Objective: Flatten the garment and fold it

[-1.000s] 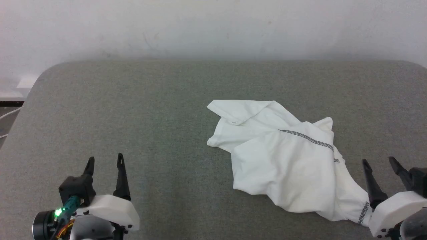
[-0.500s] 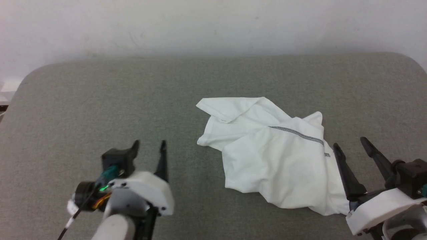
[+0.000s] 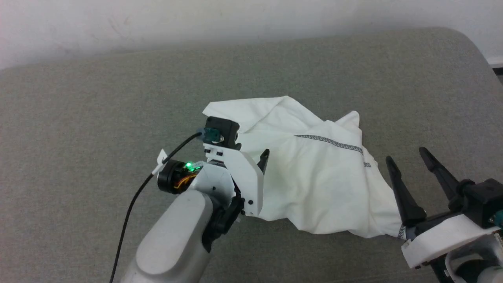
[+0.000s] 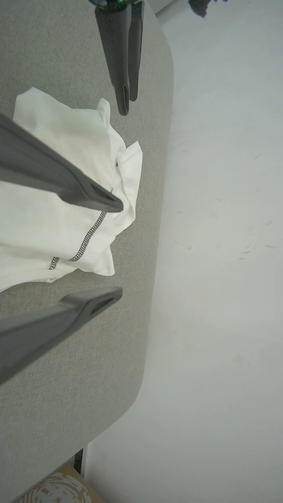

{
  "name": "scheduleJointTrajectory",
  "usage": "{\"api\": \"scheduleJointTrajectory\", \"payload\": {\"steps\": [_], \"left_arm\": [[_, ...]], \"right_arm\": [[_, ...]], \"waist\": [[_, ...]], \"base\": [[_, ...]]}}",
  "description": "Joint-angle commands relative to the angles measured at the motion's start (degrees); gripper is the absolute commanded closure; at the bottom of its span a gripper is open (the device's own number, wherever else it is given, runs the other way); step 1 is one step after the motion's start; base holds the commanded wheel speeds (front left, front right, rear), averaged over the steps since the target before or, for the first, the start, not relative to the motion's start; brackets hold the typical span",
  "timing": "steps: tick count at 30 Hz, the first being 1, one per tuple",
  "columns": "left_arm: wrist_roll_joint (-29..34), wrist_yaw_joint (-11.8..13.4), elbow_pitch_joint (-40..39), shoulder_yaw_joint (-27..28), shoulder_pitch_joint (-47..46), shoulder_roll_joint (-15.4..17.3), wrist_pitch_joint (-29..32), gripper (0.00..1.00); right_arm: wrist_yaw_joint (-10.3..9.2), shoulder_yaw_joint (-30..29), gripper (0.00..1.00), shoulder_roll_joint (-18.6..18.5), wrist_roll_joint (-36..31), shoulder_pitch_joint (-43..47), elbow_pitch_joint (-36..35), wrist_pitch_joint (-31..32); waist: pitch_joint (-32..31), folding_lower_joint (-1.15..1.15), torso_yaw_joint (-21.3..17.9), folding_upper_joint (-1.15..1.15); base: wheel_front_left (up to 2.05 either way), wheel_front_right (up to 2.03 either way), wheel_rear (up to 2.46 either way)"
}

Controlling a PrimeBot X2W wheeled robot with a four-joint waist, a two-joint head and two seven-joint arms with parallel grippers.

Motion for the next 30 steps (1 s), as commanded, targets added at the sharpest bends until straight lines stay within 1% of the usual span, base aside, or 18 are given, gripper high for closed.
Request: {"api": "scheduleJointTrajectory", "payload": {"steps": [1,6,10,11,12,13,17,20,23,27,30], "left_arm": [[-0.57,-0.51,1.78,-0.10,-1.60,-0.13,1.17,0.00],[-2.51,-1.91,9.68,-0.42,-5.90,-0.49,6.94,0.00],[-4.52,-3.47,14.62,-0.70,-7.56,-0.48,11.41,0.00],[-5.06,-3.80,15.41,-0.75,-7.72,-0.50,12.44,0.02],[-5.51,-4.20,15.89,-0.78,-7.89,-0.50,13.13,0.65],[-5.94,-4.45,16.18,-0.65,-8.02,-0.52,13.41,1.00],[-6.31,-5.03,15.62,-0.30,-8.57,-0.42,12.15,1.00],[-4.92,-5.18,13.72,-0.38,-9.34,0.51,9.51,1.00],[-3.74,-4.61,9.67,0.26,-8.95,2.15,6.78,1.00],[-2.50,-1.98,0.46,2.24,-4.32,6.23,4.64,1.00],[-1.66,1.00,-7.38,4.30,1.95,10.60,4.75,1.00]], "right_arm": [[-0.11,0.15,0.00,0.21,-0.32,-0.93,0.12,-0.32],[-0.11,0.83,0.00,0.65,-0.73,-1.81,1.05,-1.06],[-0.11,0.91,0.00,0.94,-1.24,-1.94,1.80,-1.60],[-0.11,0.90,0.00,1.03,-1.35,-1.95,1.90,-1.73],[-0.11,0.85,0.00,1.10,-1.48,-1.94,2.03,-1.82],[-0.11,0.79,0.00,1.15,-1.55,-1.93,2.16,-1.91],[-0.11,0.26,0.00,1.47,-1.77,-1.86,2.49,-2.33],[-0.11,-0.13,0.00,1.77,-1.92,-1.72,2.57,-2.34],[-0.11,-0.70,0.00,2.00,-2.06,-1.40,2.59,-2.11],[-0.11,-1.77,0.00,2.26,-2.21,-0.35,2.27,-1.61],[-0.11,-2.10,0.00,2.52,-2.24,0.42,1.96,-0.92]], "waist": [[1.88,-0.01,-2.00,0.00],[3.05,-0.01,-3.73,0.00],[3.24,-0.01,-4.62,0.00],[3.20,-0.01,-4.78,0.00],[3.20,-0.01,-4.92,0.00],[3.18,-0.01,-5.01,0.00],[3.09,-0.01,-4.86,0.00],[2.87,-0.01,-4.27,0.00],[2.26,-0.01,-3.40,0.00],[1.32,-0.01,-1.52,0.00],[0.76,-0.01,-0.11,0.00]], "base": [[0.00,0.00,0.00],[0.00,0.00,0.00],[0.00,0.00,0.00],[0.00,0.00,0.00],[0.00,0.00,0.00],[0.00,0.00,0.00],[0.00,0.00,0.00],[0.00,0.00,0.00],[0.00,0.00,0.00],[0.00,0.00,0.00],[0.00,0.00,0.00]]}}
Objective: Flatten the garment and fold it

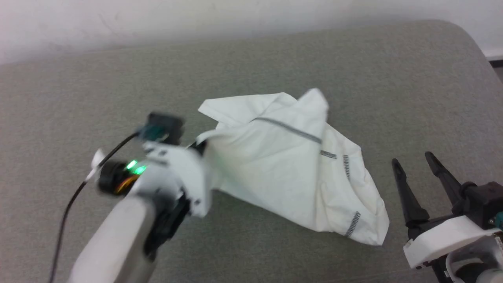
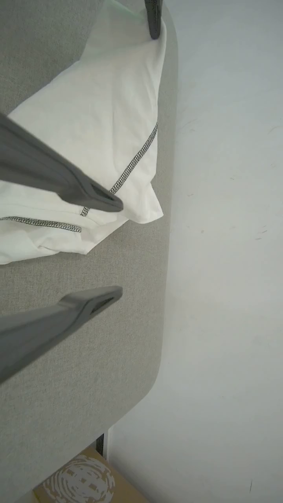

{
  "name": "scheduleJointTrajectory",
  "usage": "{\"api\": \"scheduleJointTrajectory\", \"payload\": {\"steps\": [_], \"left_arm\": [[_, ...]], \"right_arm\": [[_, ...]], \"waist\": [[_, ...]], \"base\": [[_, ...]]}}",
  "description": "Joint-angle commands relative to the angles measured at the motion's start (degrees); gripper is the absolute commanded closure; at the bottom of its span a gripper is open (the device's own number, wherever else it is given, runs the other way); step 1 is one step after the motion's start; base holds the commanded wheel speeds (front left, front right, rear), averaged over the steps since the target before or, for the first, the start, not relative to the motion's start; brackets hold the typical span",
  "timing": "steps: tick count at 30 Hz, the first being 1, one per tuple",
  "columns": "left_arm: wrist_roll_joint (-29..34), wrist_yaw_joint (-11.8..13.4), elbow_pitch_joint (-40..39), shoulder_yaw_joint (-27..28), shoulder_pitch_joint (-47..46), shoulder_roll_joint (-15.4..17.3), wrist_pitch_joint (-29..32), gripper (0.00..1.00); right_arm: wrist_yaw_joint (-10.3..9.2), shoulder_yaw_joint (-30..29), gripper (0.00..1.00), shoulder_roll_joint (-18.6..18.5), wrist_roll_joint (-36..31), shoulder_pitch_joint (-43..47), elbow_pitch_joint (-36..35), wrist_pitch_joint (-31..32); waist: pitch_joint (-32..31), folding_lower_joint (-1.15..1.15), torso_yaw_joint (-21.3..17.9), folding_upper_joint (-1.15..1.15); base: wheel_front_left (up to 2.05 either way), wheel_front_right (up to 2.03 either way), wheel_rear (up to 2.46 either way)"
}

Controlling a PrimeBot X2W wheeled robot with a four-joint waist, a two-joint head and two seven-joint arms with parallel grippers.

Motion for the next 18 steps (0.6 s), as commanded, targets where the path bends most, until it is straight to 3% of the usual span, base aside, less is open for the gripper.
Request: {"api": "scheduleJointTrajectory", "payload": {"steps": [1,5,11,14,17,18], "left_arm": [[0.78,1.84,-3.06,1.44,4.22,2.43,0.09,1.00],[1.23,8.06,-10.48,6.12,15.65,7.59,0.66,1.00],[0.33,17.11,-15.37,12.85,32.63,10.31,0.61,1.00],[-0.10,20.04,-16.01,14.41,38.86,10.38,1.03,1.00],[-0.79,21.36,-15.71,14.83,42.83,10.09,1.61,1.00],[-0.95,21.54,-15.68,14.88,43.44,9.95,1.56,0.87]], "right_arm": [[-0.11,-0.11,0.00,0.36,-0.31,0.56,-0.26,0.28],[-0.11,-0.26,0.00,0.48,-0.12,1.06,-0.44,0.96],[-0.11,-0.10,0.00,-0.04,0.22,1.59,-0.73,2.09],[-0.11,0.05,0.00,-0.36,0.34,1.81,-0.89,2.50],[-0.11,0.18,0.00,-0.59,0.42,1.98,-0.98,2.81],[-0.11,0.25,0.00,-0.64,0.45,1.99,-1.05,2.94]], "waist": [[-1.05,0.00,1.82,0.00],[-1.66,0.00,3.37,0.00],[-2.29,0.00,4.71,0.00],[-2.62,0.00,4.99,0.00],[-3.08,0.00,5.17,0.00],[-3.23,0.00,5.21,0.00]], "base": [[0.00,0.00,0.00],[0.00,0.00,0.00],[0.00,0.00,0.00],[0.00,0.00,0.00],[0.00,0.00,0.00],[0.00,0.00,0.00]]}}
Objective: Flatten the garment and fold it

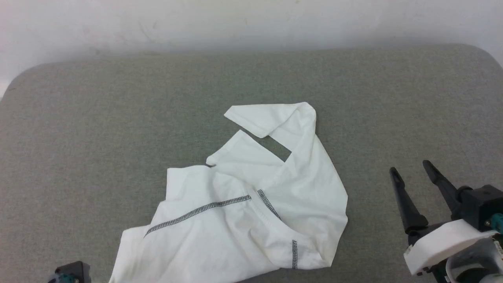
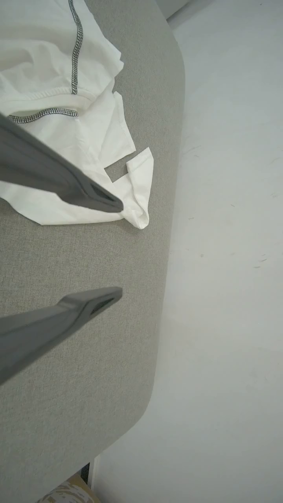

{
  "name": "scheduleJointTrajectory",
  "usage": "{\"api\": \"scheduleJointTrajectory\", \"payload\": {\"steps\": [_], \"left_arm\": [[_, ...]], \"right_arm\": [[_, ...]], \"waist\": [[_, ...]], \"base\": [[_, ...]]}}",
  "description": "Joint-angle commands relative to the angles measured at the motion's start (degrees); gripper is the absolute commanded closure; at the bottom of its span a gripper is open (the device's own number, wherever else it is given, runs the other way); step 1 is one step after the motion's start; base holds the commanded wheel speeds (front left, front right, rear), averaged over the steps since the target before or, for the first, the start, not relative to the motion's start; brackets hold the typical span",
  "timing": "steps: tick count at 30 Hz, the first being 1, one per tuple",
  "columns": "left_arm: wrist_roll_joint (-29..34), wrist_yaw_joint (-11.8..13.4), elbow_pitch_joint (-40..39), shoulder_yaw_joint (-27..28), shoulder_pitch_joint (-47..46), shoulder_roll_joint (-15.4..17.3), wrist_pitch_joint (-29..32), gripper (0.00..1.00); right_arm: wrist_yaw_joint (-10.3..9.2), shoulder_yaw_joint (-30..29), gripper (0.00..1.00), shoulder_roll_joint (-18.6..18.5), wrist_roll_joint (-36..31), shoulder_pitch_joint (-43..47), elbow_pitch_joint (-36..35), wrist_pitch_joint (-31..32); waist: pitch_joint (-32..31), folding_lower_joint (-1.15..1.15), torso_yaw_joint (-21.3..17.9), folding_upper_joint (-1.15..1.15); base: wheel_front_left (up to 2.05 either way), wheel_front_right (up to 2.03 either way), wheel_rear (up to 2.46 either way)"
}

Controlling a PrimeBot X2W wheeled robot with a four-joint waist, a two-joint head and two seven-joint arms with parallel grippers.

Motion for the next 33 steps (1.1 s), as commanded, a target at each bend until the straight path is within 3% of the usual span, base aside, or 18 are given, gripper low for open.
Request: {"api": "scheduleJointTrajectory", "payload": {"steps": [1,2,7,12,17,22,27,32,33], "left_arm": [[-0.26,0.41,-0.11,0.33,0.52,-0.33,-0.26,0.07],[-0.09,0.28,-0.48,0.39,0.29,-0.43,-1.02,0.00],[1.94,-1.01,-2.90,0.73,-3.85,-0.20,-5.83,0.00],[3.84,-4.68,-2.94,-1.28,-12.34,1.06,-7.23,0.00],[3.60,-10.42,1.21,-6.17,-23.88,0.82,-2.99,0.00],[2.21,-15.10,8.95,-10.84,-34.04,-1.81,2.61,0.00],[0.40,-17.88,17.42,-13.85,-40.51,-4.73,7.78,0.00],[-0.09,-19.23,22.90,-15.82,-43.27,-5.35,12.05,0.00],[-0.08,-19.54,23.87,-16.23,-43.81,-5.29,12.92,0.51]], "right_arm": [[-0.11,0.16,0.00,-0.20,0.16,0.44,-0.50,0.36],[-0.11,0.23,0.00,-0.28,0.19,0.50,-0.54,0.47],[-0.11,0.48,0.00,-0.66,0.48,0.89,-0.65,0.96],[-0.11,0.48,0.00,-0.72,0.75,0.71,-0.90,1.19],[-0.11,0.77,0.00,-1.00,0.81,-0.29,-1.34,1.23],[-0.11,0.73,0.00,-0.81,0.27,-1.41,-1.48,0.82],[-0.11,0.95,0.00,-0.35,-0.27,-2.20,-0.86,-0.08],[-0.11,1.04,0.00,0.22,-0.70,-2.60,-0.41,-0.62],[-0.11,1.05,0.00,0.32,-0.79,-2.65,-0.29,-0.76]], "waist": [[-0.42,0.01,0.13,0.00],[-0.66,0.01,0.16,0.00],[-1.83,0.01,0.13,0.00],[-1.80,0.01,-0.08,0.00],[0.00,0.01,-1.06,0.00],[2.49,0.01,-2.71,0.00],[4.33,0.01,-4.43,0.00],[5.13,0.01,-5.34,0.00],[5.26,0.01,-5.49,0.00]], "base": [[0.00,0.00,0.00],[0.00,0.00,0.00],[0.00,0.00,0.00],[0.00,0.00,0.00],[0.00,0.00,0.00],[0.00,0.00,0.00],[0.00,0.00,0.00],[0.00,0.00,0.00],[0.00,0.00,0.00]]}}
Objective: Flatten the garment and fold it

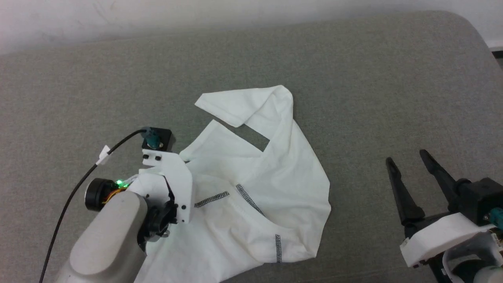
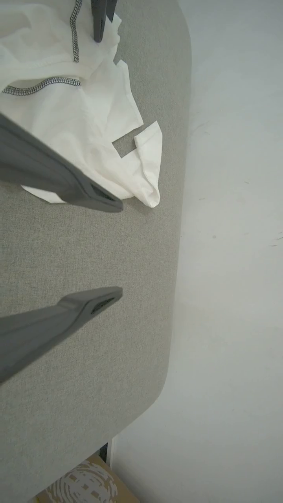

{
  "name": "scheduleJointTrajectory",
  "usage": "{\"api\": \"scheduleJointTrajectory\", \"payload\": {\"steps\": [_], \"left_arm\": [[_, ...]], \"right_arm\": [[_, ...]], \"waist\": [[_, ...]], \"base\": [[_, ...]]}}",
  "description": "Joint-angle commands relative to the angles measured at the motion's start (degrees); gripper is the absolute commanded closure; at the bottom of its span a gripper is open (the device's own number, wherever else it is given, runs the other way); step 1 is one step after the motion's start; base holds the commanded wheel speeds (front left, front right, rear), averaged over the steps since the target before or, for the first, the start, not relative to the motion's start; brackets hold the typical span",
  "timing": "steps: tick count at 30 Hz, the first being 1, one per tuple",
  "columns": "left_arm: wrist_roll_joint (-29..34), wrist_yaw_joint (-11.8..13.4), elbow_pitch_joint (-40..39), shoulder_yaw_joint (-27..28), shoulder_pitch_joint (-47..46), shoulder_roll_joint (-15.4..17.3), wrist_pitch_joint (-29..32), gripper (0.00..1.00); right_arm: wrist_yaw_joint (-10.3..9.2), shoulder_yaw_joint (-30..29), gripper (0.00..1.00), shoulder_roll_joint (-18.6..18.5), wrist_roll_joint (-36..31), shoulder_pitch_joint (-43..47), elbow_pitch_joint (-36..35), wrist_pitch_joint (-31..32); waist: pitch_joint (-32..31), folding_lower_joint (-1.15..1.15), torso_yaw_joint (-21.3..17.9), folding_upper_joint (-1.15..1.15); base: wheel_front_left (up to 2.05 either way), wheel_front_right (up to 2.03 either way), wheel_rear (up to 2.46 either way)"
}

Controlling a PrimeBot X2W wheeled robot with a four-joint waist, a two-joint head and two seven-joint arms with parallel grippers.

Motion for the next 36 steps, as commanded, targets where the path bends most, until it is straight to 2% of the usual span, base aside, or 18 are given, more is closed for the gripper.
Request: {"api": "scheduleJointTrajectory", "payload": {"steps": [1,3,8,12,16,18,21,24,27,29,31,36], "left_arm": [[0.16,-0.33,0.66,-0.21,-1.22,0.13,0.36,1.00],[0.19,-0.77,1.36,-0.41,-1.89,0.27,0.49,1.00],[1.56,-2.15,-0.87,-0.32,-4.31,0.77,-3.80,1.00],[3.07,-3.30,-5.07,0.17,-7.21,1.16,-8.55,1.00],[4.11,-2.71,-11.08,2.31,-8.89,2.10,-12.91,1.00],[4.55,-1.48,-13.99,4.24,-7.70,3.83,-14.29,1.00],[5.25,1.70,-17.77,8.05,-2.57,7.76,-15.30,1.00],[5.68,6.68,-20.85,12.95,6.84,11.77,-15.70,1.00],[5.49,12.07,-21.78,17.91,18.12,13.97,-16.32,1.00],[4.71,14.85,-21.42,20.60,24.43,13.75,-17.35,1.00],[3.51,16.36,-20.13,22.29,29.16,12.70,-18.63,1.00],[0.50,16.43,-14.92,22.83,32.58,8.41,-22.19,0.98]], "right_arm": [[-0.11,0.03,0.00,0.31,-0.42,-0.79,0.22,-0.49],[-0.11,-0.13,0.00,0.41,-0.54,-0.86,0.62,-0.83],[-0.11,-1.04,0.00,0.95,-0.77,-0.58,1.24,-0.99],[-0.11,-0.91,0.00,1.13,-0.56,-0.56,1.75,-0.40],[-0.11,-1.07,0.00,1.17,-0.37,-0.37,1.76,0.21],[-0.11,-1.06,0.00,1.19,-0.27,-0.26,1.66,0.46],[-0.11,-1.15,0.00,1.28,-0.21,-0.05,1.59,0.73],[-0.11,-1.17,0.00,1.42,-0.18,0.31,1.66,0.83],[-0.11,-1.45,0.00,1.59,-0.14,0.91,1.71,1.00],[-0.11,-1.63,0.00,1.65,-0.13,1.21,1.66,1.17],[-0.11,-1.45,0.00,1.51,-0.06,1.32,1.66,1.52],[-0.11,-0.60,0.00,0.78,0.42,0.76,2.00,2.30]], "waist": [[0.69,-0.01,-0.72,0.00],[0.68,-0.01,-0.76,0.00],[0.06,-0.01,0.55,0.00],[-0.72,-0.01,2.21,0.00],[-1.49,-0.01,3.82,0.00],[-1.78,-0.01,4.32,0.00],[-2.07,-0.01,4.87,0.00],[-2.45,-0.01,5.14,0.00],[-2.67,-0.01,5.64,0.00],[-2.70,-0.01,6.18,0.00],[-2.71,-0.01,6.60,0.00],[-2.94,-0.01,7.02,0.00]], "base": [[0.00,0.00,0.00],[0.00,0.00,0.00],[0.00,0.00,0.00],[0.00,0.00,0.00],[0.00,0.00,0.00],[0.00,0.00,0.00],[0.00,0.00,0.00],[0.00,0.00,0.00],[0.00,0.00,0.00],[0.00,0.00,0.00],[0.00,0.00,0.00],[0.00,0.00,0.00]]}}
